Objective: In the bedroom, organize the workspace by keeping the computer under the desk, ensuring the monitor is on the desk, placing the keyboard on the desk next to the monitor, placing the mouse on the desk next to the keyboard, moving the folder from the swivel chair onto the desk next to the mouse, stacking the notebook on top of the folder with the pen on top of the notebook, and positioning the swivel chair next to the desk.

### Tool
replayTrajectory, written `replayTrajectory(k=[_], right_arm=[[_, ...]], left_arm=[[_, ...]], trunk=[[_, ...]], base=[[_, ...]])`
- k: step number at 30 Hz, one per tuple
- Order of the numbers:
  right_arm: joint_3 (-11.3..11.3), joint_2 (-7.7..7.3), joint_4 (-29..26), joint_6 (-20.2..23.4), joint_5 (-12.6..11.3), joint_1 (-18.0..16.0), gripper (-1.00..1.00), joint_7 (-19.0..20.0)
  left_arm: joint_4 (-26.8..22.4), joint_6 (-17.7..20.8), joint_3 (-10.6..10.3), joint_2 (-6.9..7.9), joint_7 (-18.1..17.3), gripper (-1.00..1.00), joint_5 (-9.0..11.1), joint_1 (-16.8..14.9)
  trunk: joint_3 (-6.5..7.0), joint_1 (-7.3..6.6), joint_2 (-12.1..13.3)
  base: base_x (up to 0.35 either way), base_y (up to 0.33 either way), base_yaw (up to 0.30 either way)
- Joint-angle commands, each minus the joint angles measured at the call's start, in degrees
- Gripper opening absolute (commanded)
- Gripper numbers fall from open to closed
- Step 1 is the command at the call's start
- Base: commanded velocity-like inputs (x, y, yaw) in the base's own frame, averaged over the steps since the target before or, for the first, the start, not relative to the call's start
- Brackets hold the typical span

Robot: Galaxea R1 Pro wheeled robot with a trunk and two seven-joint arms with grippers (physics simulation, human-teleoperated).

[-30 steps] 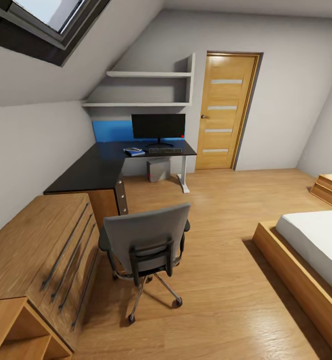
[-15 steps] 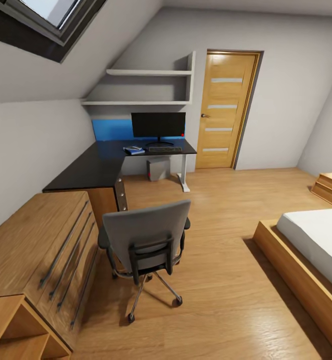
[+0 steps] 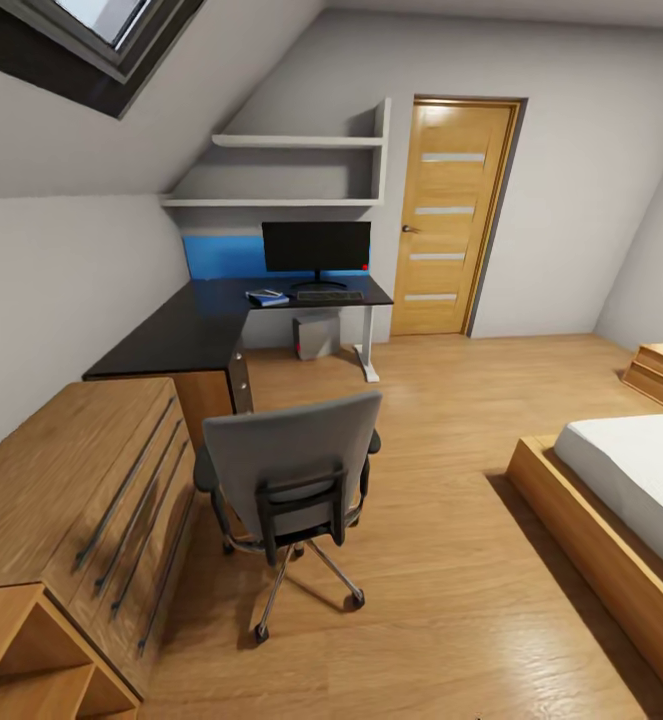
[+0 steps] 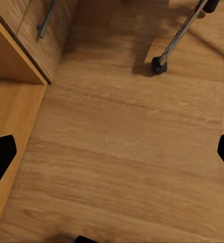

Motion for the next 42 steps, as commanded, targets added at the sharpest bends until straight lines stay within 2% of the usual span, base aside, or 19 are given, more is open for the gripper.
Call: replayTrajectory(k=[1,6,8,9,12,20,24,27,30,31,32,35,37,42], right_arm=[[0.4,0.01,-0.3,0.6,-0.1,-0.2,1.0,-0.5],[0.4,0.04,-2.7,6.4,-0.1,-2.1,1.0,-0.5],[0.4,0.04,-3.9,9.4,-0.1,-3.2,1.0,-0.5],[0.4,0.09,-5.0,12.4,-0.1,-4.5,1.0,-0.5],[0.4,0.23,-6.7,16.2,-0.1,-6.4,1.0,-0.5],[0.3,0.44,-9.4,26.1,-0.3,-12.7,1.0,-0.3],[0.3,0.47,-9.8,31.2,-0.4,-16.3,1.0,1.3],[0.0,0.44,-9.8,34.1,-0.6,-19.6,1.0,3.9],[-1.1,0.45,-9.7,35.1,-1.3,-21.3,1.0,5.1],[-2.7,0.53,-9.6,35.3,-2.3,-22.1,1.0,5.8],[-3.2,0.59,-9.5,35.3,-2.6,-22.3,1.0,5.9],[-4.3,1.05,-8.9,34.5,-3.2,-22.7,1.0,6.3],[-4.9,1.41,-7.2,33.0,-3.6,-22.9,1.0,6.5],[-5.1,1.64,-5.9,30.8,-4.0,-22.9,1.0,6.5]], left_arm=[[-1.0,1.6,-0.5,0.1,0.5,1.0,0.3,0.0],[-6.1,10.0,-0.5,0.8,0.4,1.0,0.5,0.0],[-7.8,12.3,-0.5,1.1,0.4,1.0,0.5,0.0],[-8.9,13.8,-0.5,1.31,0.4,1.0,0.6,-0.1],[-10.0,15.3,-0.4,1.41,0.6,1.0,0.6,-0.9],[-11.0,17.5,-0.3,1.33,1.0,1.0,0.6,-7.1],[-11.2,21.0,-0.3,1.29,1.0,1.0,0.6,-10.1],[-12.2,24.0,-0.3,0.81,1.0,1.0,0.6,-12.4],[-13.0,25.1,-0.3,0.22,1.0,1.0,0.6,-13.3],[-13.3,25.6,-0.2,-0.15,0.8,1.0,0.8,-13.7],[-13.1,25.7,-0.2,-0.22,0.7,1.0,0.8,-13.8],[-10.8,25.8,-0.2,-0.52,0.5,1.0,0.7,-14.0],[-8.3,25.8,-0.3,-0.66,0.4,1.0,0.5,-14.1],[-7.2,25.8,-0.1,-0.68,0.6,1.0,0.5,-14.2]], trunk=[[-0.24,0.22,-0.4],[-1.14,1.32,-2.5],[-1.5,1.76,-3.3],[-1.68,1.98,-3.7],[-2.22,2.64,-4.9],[-3.65,4.4,-8.1],[-4.37,5.28,-9.7],[-4.91,5.93,-10.9],[-5.45,6.59,-12.1],[-5.63,6.81,-12.5],[-5.81,7.03,-12.9],[-6.35,7.69,-14.1],[-6.7,8.13,-14.9],[-7.6,9.23,-16.9]], base=[[0.0,0.0,0.0],[0.0,0.0,0.0],[0.0,0.0,0.0],[0.0,0.0,0.0],[0.0,0.0,0.0],[0.0,0.0,0.0],[0.0,0.0,0.0],[0.0,0.0,0.0],[0.0,0.0,0.0],[0.0,0.0,0.0],[0.0,0.0,0.0],[0.0,0.0,0.0],[0.0,0.0,0.0],[0.0,0.0,0.0]])
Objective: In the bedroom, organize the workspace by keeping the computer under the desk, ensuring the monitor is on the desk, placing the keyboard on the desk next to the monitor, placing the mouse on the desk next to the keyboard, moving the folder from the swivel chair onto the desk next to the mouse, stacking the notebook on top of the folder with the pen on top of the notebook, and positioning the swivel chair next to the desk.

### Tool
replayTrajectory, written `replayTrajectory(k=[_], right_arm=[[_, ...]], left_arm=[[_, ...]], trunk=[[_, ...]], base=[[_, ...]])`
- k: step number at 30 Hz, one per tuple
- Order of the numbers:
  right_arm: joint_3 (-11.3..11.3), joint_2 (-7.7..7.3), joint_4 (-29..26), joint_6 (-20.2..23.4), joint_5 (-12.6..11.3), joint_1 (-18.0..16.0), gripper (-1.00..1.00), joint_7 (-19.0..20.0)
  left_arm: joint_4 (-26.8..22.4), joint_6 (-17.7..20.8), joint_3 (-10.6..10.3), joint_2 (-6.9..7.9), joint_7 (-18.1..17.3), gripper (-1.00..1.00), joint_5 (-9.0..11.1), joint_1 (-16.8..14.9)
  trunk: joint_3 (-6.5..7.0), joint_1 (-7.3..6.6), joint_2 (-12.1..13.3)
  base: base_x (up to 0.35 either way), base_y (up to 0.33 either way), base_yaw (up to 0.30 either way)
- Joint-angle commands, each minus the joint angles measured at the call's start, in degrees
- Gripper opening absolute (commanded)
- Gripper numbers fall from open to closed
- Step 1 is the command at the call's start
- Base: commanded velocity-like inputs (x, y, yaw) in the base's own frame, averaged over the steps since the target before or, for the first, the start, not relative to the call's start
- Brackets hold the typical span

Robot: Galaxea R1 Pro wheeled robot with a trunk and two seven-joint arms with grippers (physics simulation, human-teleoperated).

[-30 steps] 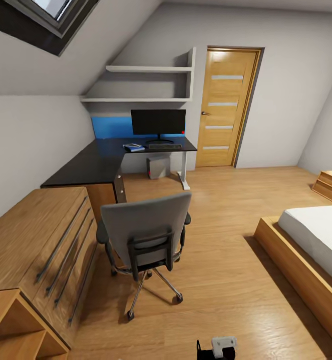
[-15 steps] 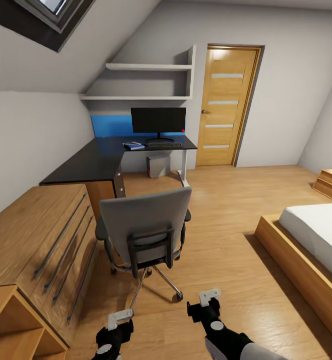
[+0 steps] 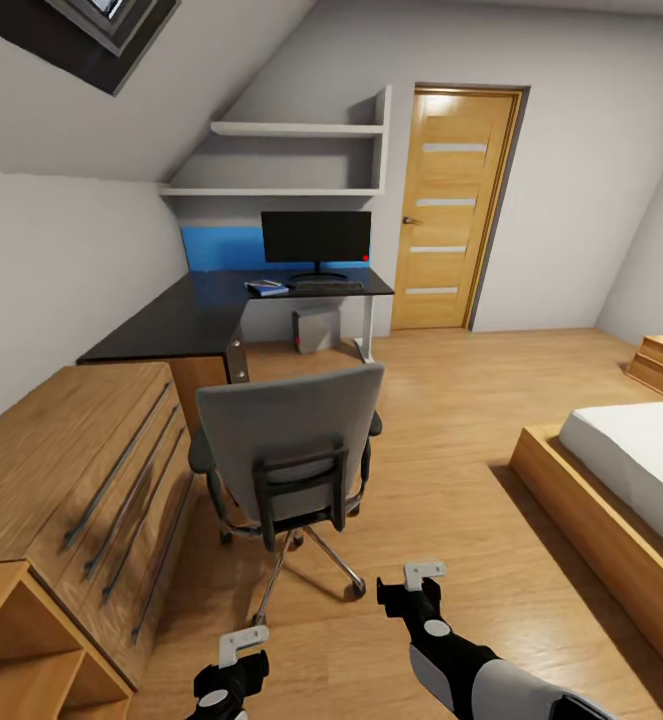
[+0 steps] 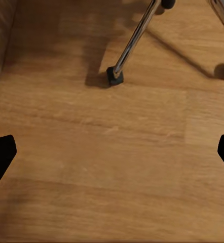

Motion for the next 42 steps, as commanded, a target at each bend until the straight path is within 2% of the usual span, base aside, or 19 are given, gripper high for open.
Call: replayTrajectory(k=[1,3,6,12,42], right_arm=[[0.5,0.02,0.0,-0.3,-0.4,0.0,1.0,-0.3],[0.5,0.11,0.1,-0.7,-0.5,0.0,1.0,-0.2],[0.5,0.9,0.2,-5.3,-0.4,0.6,1.0,-0.2],[0.6,1.25,0.3,-7.7,-0.3,1.2,1.0,-0.1],[0.6,1.89,0.3,-9.2,-0.2,1.3,1.0,-0.1]], left_arm=[[0.0,-0.3,-0.5,0.02,0.4,1.0,0.6,-0.1],[0.1,-0.3,-0.5,-0.01,0.5,1.0,0.6,-0.1],[0.2,-0.6,-0.5,-0.77,0.6,1.0,0.7,-0.1],[0.2,-0.9,-0.4,-1.17,0.7,1.0,0.8,-0.1],[0.4,-1.0,-0.3,-1.23,0.7,1.0,0.9,-0.1]], trunk=[[-0.24,0.22,-0.4],[-0.6,0.66,-1.2],[-1.13,1.32,-2.4],[-2.21,2.64,-4.9],[-7.6,9.23,-16.9]], base=[[0.0,0.0,0.0],[0.0,0.0,0.0],[0.0,0.0,0.0],[0.0,0.0,0.0],[0.0,0.0,0.0]])
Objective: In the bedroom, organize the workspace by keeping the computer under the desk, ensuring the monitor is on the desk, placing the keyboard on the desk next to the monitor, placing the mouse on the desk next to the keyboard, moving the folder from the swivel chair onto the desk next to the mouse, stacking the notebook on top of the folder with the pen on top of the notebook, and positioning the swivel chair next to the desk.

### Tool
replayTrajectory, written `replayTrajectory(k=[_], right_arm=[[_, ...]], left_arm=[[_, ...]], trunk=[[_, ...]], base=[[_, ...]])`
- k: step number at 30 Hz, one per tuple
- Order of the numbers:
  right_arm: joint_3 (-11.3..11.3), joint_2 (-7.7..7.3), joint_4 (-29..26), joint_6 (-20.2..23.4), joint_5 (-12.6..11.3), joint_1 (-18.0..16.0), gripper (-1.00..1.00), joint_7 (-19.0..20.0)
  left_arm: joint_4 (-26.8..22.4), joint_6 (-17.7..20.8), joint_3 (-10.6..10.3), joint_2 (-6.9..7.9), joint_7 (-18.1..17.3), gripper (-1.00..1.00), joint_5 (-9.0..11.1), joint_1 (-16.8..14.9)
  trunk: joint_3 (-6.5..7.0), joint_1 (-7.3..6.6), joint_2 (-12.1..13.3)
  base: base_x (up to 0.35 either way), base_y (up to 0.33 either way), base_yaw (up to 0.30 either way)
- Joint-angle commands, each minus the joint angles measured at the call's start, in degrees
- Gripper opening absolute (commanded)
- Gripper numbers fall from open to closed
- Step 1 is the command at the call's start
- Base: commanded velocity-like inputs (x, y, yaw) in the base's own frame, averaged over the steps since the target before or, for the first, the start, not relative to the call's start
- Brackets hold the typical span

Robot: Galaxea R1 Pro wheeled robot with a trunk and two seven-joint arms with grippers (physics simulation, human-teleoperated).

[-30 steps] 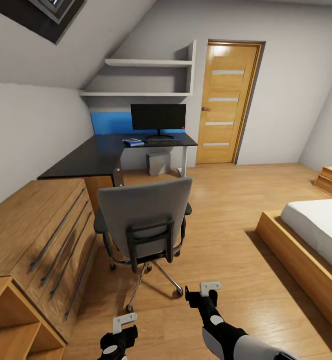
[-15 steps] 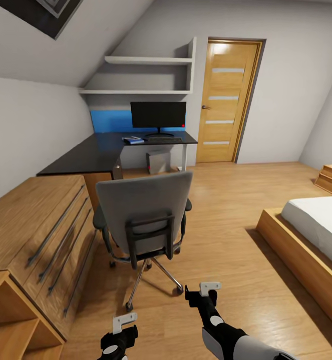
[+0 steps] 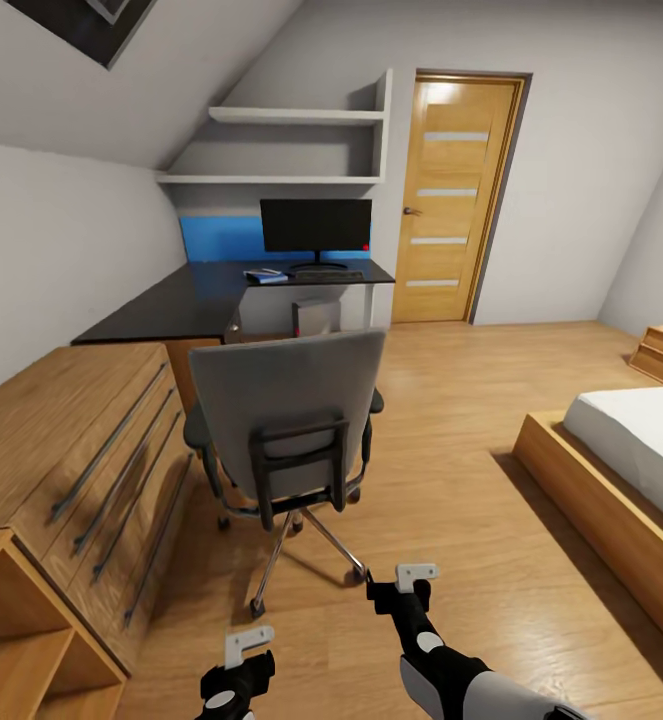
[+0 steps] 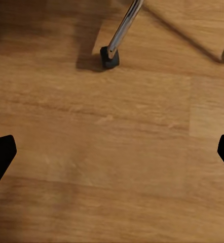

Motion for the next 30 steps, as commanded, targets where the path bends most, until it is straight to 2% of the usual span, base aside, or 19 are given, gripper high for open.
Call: replayTrajectory(k=[1,22,30], right_arm=[[0.5,0.02,0.0,-0.1,-0.2,0.0,1.0,-0.4],[0.5,0.26,0.0,-0.5,-0.1,0.1,1.0,-0.3],[0.5,0.3,0.0,-3.1,-0.1,0.1,1.0,-0.3]], left_arm=[[0.0,-0.3,-0.5,0.03,0.3,1.0,0.6,0.0],[0.1,-0.3,-0.5,0.08,0.3,1.0,0.6,-0.1],[0.1,-0.3,-0.4,0.11,0.3,1.0,0.6,0.0]], trunk=[[-0.24,0.22,-0.4],[-4.01,4.83,-8.9],[-5.44,6.59,-12.1]], base=[[0.0,0.0,0.0],[0.0,0.0,0.0],[0.0,0.0,0.165]])
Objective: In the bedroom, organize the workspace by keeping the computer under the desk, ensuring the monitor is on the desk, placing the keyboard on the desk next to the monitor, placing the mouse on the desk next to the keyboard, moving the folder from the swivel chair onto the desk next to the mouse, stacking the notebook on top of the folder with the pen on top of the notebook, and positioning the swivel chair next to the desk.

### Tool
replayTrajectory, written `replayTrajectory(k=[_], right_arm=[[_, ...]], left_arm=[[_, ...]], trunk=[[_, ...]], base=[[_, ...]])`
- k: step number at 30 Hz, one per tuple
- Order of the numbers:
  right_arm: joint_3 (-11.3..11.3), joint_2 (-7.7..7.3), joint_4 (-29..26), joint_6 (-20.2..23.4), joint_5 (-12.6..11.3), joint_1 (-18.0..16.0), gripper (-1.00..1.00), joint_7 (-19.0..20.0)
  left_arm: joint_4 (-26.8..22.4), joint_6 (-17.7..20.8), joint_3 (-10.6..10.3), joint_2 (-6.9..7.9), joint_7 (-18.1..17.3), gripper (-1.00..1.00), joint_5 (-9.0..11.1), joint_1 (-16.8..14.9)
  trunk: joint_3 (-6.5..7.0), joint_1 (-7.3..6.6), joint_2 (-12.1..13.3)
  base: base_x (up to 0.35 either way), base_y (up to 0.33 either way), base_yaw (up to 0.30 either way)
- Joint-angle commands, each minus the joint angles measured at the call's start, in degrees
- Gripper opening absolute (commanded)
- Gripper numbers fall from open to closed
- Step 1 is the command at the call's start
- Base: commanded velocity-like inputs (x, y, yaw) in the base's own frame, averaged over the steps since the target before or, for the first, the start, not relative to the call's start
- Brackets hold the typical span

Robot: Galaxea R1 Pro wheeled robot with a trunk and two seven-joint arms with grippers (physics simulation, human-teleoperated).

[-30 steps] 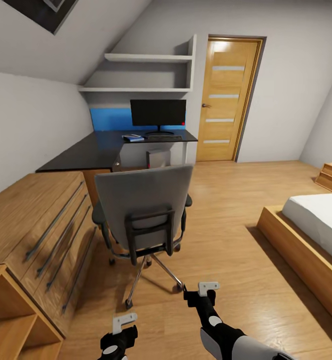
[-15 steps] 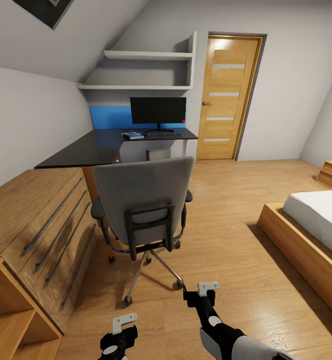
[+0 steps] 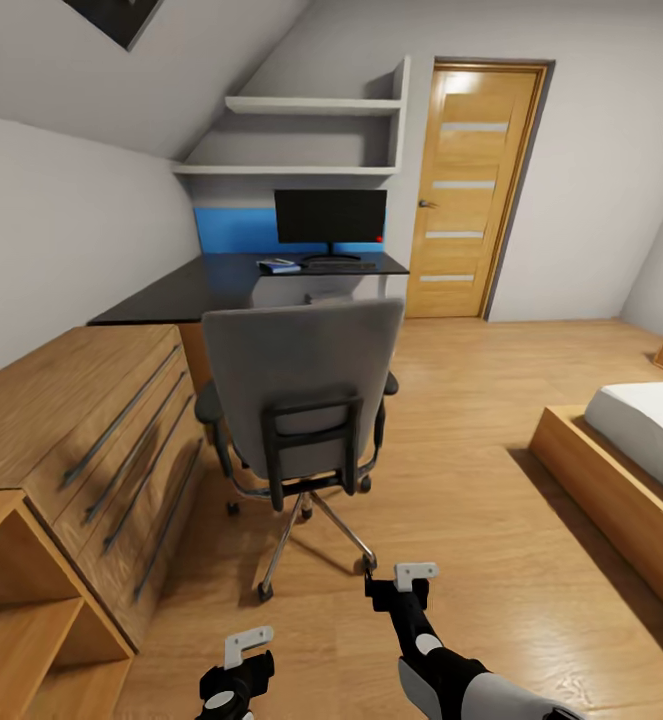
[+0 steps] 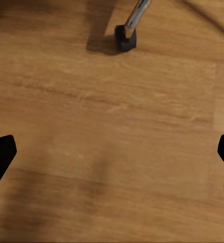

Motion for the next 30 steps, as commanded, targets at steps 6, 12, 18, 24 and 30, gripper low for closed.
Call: replayTrajectory(k=[6,12,18,24,30], right_arm=[[0.5,-0.02,0.0,-0.5,-0.2,0.0,1.0,-0.4],[0.5,-0.08,0.0,-0.6,-0.2,0.0,1.0,-0.4],[0.4,-0.09,0.0,-0.6,-0.2,0.1,1.0,-0.4],[0.4,-0.09,0.0,-0.6,-0.2,0.1,1.0,-0.4],[0.4,-0.09,0.0,-0.6,-0.2,0.1,1.0,-0.4]], left_arm=[[0.0,-0.3,-0.5,0.02,0.3,1.0,0.6,-0.1],[0.0,-0.3,-0.5,0.02,0.3,1.0,0.6,-0.1],[0.0,-0.3,-0.5,0.02,0.3,1.0,0.6,-0.1],[0.0,-0.3,-0.5,0.01,0.3,1.0,0.6,-0.1],[0.0,-0.3,-0.5,0.0,0.3,1.0,0.6,-0.1]], trunk=[[-1.13,1.31,-2.4],[-2.21,2.63,-4.8],[-3.29,3.95,-7.3],[-4.36,5.27,-9.7],[-5.44,6.59,-12.1]], base=[[0.0,0.0,0.233],[0.0,0.0,0.068],[0.0,0.0,0.017],[0.0,0.0,0.0],[0.0,0.0,0.0]])
